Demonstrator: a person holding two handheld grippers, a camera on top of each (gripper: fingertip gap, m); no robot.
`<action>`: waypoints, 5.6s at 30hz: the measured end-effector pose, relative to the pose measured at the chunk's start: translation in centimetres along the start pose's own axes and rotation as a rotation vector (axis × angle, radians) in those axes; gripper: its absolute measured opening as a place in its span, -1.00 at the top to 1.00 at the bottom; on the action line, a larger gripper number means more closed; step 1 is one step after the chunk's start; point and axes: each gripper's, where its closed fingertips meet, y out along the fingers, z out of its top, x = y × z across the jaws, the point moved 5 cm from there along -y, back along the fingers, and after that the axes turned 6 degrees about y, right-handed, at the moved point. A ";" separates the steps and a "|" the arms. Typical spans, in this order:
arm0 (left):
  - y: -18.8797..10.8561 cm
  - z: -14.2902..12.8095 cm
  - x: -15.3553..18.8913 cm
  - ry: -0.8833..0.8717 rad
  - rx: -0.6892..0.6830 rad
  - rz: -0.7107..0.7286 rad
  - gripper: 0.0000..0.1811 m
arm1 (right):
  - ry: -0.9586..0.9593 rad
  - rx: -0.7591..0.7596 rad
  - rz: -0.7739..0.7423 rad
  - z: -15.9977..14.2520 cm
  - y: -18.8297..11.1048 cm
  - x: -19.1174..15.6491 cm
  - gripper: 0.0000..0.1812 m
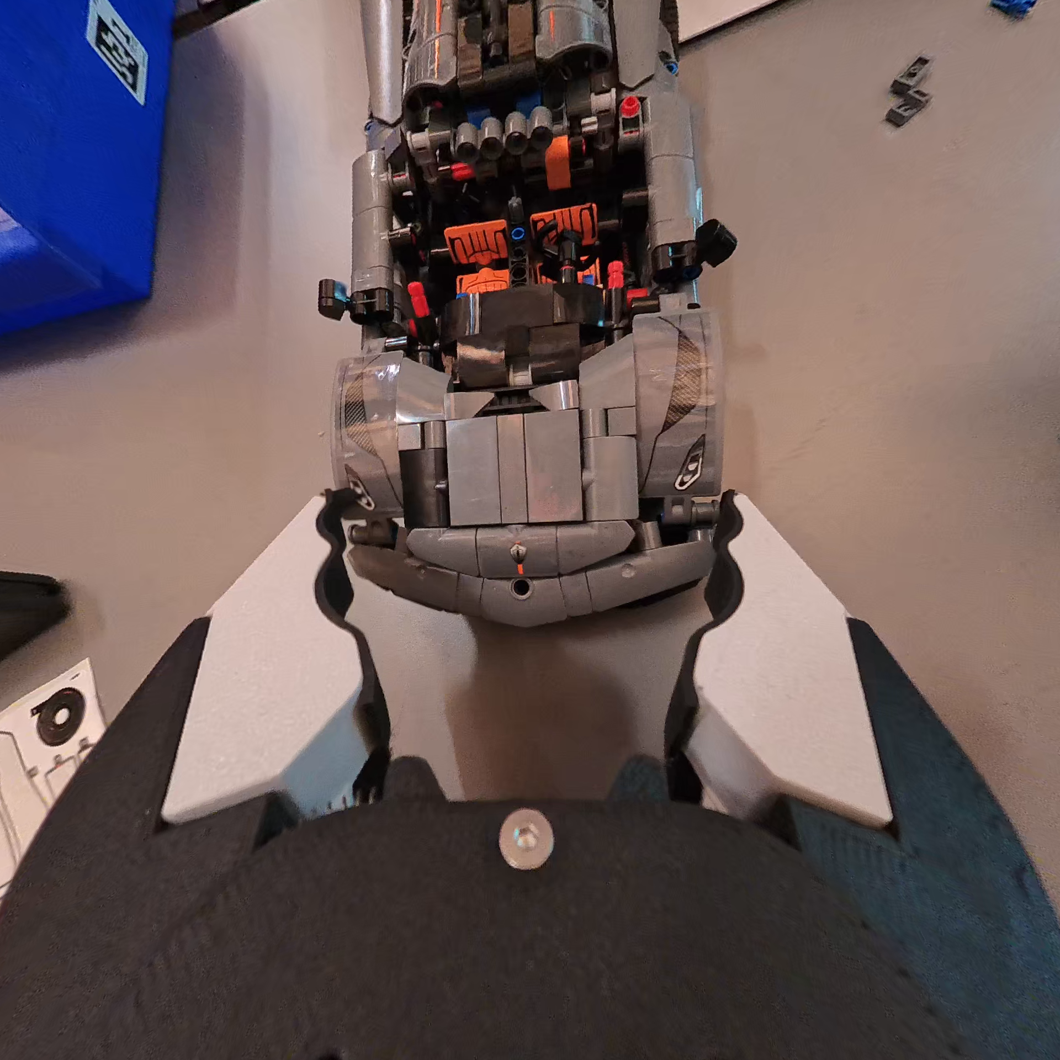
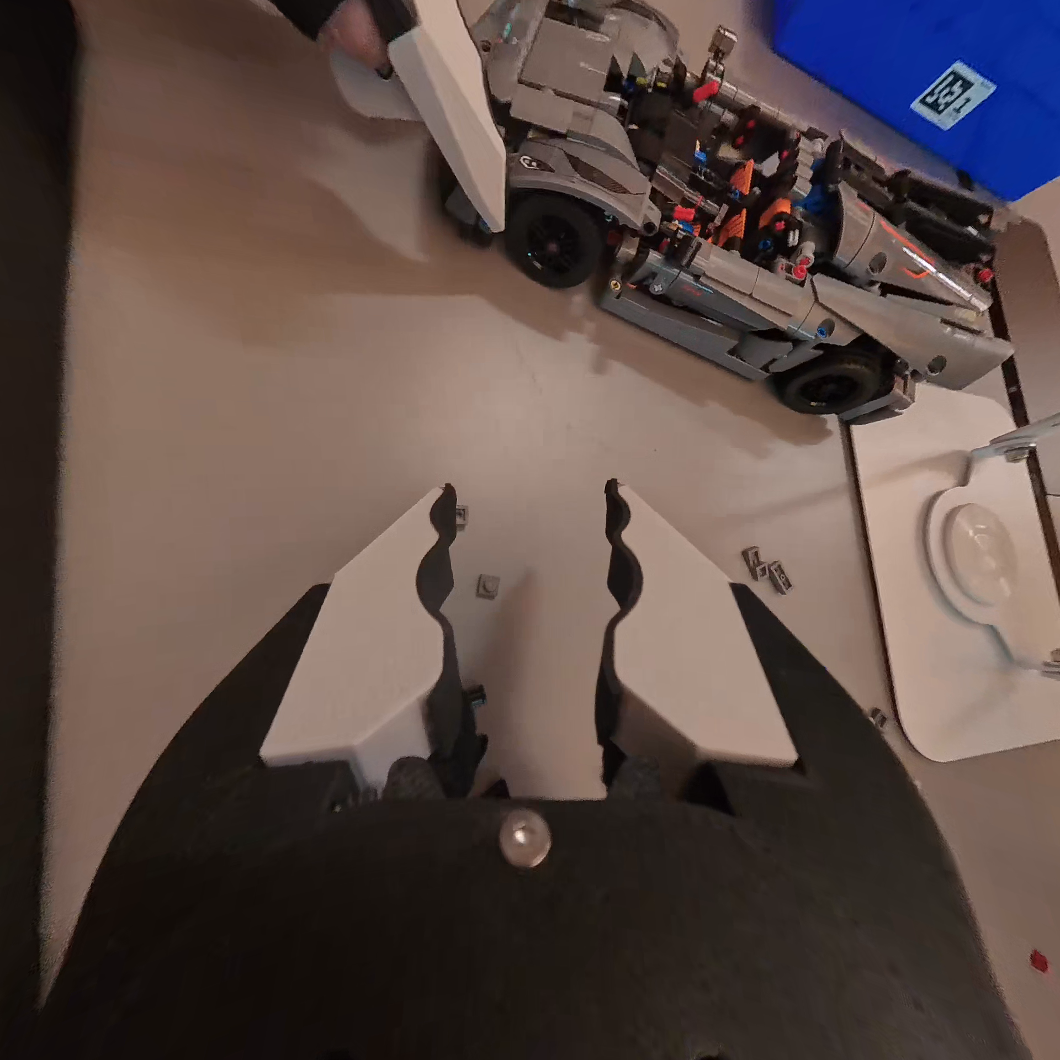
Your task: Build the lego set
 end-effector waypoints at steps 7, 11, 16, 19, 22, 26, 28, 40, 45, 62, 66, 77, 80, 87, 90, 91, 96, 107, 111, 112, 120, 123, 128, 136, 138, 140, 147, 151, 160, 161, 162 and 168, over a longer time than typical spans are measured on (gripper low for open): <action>-0.2 -0.7 -2.2 -0.034 -0.025 0.075 -0.28 | -0.067 -0.004 0.036 -0.3 0.2 -2.5 0.42; 0.2 -0.9 -3.1 -0.067 -0.022 0.083 -0.29 | -0.139 0.000 0.031 0.0 0.1 -4.0 0.42; -0.1 -0.5 -3.4 -0.028 -0.048 0.139 -0.32 | -0.191 0.000 0.007 0.0 -0.2 -4.5 0.40; -0.9 0.3 -3.3 -0.003 -0.020 0.169 -0.30 | -0.189 0.013 -0.003 0.1 -0.7 -4.3 0.39; -2.1 1.9 -3.0 0.009 0.046 0.177 -0.27 | -0.188 0.026 -0.012 0.2 -1.0 -4.1 0.37; -2.7 4.2 -1.1 0.072 0.102 0.153 -0.26 | -0.222 0.041 -0.010 0.5 -1.0 -4.7 0.36; -2.6 5.3 0.7 0.122 0.133 0.135 -0.23 | -0.267 0.061 -0.003 0.8 -1.1 -5.5 0.34; -1.1 9.8 6.3 0.199 0.269 0.136 -0.03 | -0.291 0.110 -0.056 1.4 -1.9 -5.1 0.34; -1.4 10.6 6.7 0.191 0.288 0.119 0.00 | -0.276 0.132 -0.084 1.4 -2.2 -4.3 0.34; -7.9 3.3 10.5 0.166 0.482 0.295 0.07 | -0.194 0.179 -0.129 1.2 -2.3 -2.4 0.37; -6.9 4.9 11.6 0.226 0.490 0.287 0.11 | -0.193 0.170 -0.161 0.8 -2.3 -1.7 0.37; -4.4 5.5 11.0 0.191 0.397 0.230 0.10 | -0.109 0.178 -0.206 -0.3 -2.3 1.5 0.40; -3.4 5.7 11.3 0.208 0.362 0.193 0.09 | -0.105 0.176 -0.212 -0.4 -2.4 1.9 0.40; -1.2 7.0 11.2 0.251 0.313 0.163 0.09 | 0.025 0.173 -0.309 -2.0 -5.1 6.9 0.42; 0.1 8.3 10.9 0.270 0.307 0.158 0.12 | 0.034 0.131 -0.366 -3.5 -5.3 8.9 0.43; 0.7 8.5 10.9 0.280 0.293 0.150 0.12 | 0.034 0.118 -0.382 -4.0 -5.3 9.4 0.43; 2.2 8.1 11.4 0.281 0.224 0.081 0.13 | 0.075 0.105 -0.426 -5.4 -6.0 11.6 0.45; 1.3 13.5 18.2 0.421 0.243 -0.205 0.15 | 0.136 0.050 -0.457 -8.2 -6.3 13.9 0.53; 2.3 16.8 20.5 0.548 0.297 -0.218 0.19 | 0.171 0.039 -0.463 -9.2 -6.5 14.5 0.54; 2.8 17.5 20.6 0.579 0.345 -0.193 0.21 | 0.177 0.035 -0.463 -9.4 -6.5 14.6 0.54; 4.0 16.9 20.7 0.507 0.435 -0.317 0.23 | 0.216 0.009 -0.470 -10.9 -6.8 15.9 0.57; 4.1 17.2 19.6 0.451 0.450 -0.309 0.25 | 0.209 -0.015 -0.491 -11.1 -7.6 16.4 0.61; 3.8 17.5 18.4 0.304 0.468 -0.369 0.24 | 0.318 -0.140 -0.465 -12.7 -13.2 18.0 0.84; 3.8 17.7 19.0 0.277 0.471 -0.419 0.26 | 0.601 -0.454 -0.293 -20.8 -20.8 16.6 0.95; 3.9 17.8 19.3 0.286 0.468 -0.429 0.26 | 0.616 -0.558 -0.274 -22.5 -21.1 15.9 0.94; 3.9 17.7 19.5 0.292 0.465 -0.438 0.26 | 0.641 -0.639 -0.293 -24.1 -21.5 15.8 0.97; 4.1 17.8 19.5 0.276 0.461 -0.454 0.26 | 0.812 -0.726 -0.363 -27.6 -22.0 16.1 0.92; 4.1 17.7 19.4 0.269 0.460 -0.459 0.26 | 0.846 -0.792 -0.332 -28.7 -21.7 15.6 0.84; 4.1 17.7 19.5 0.263 0.455 -0.476 0.26 | 0.834 -0.744 -0.372 -28.5 -21.9 16.1 0.87; 4.1 17.7 19.5 0.263 0.454 -0.476 0.26 | 0.831 -0.744 -0.367 -28.4 -21.8 16.1 0.88; 4.1 17.7 19.5 0.263 0.455 -0.476 0.26 | 0.825 -0.768 -0.367 -28.4 -21.9 16.0 0.89; 4.1 17.7 19.5 0.260 0.455 -0.484 0.27 | 0.867 -0.815 -0.383 -29.5 -22.2 15.8 0.89</action>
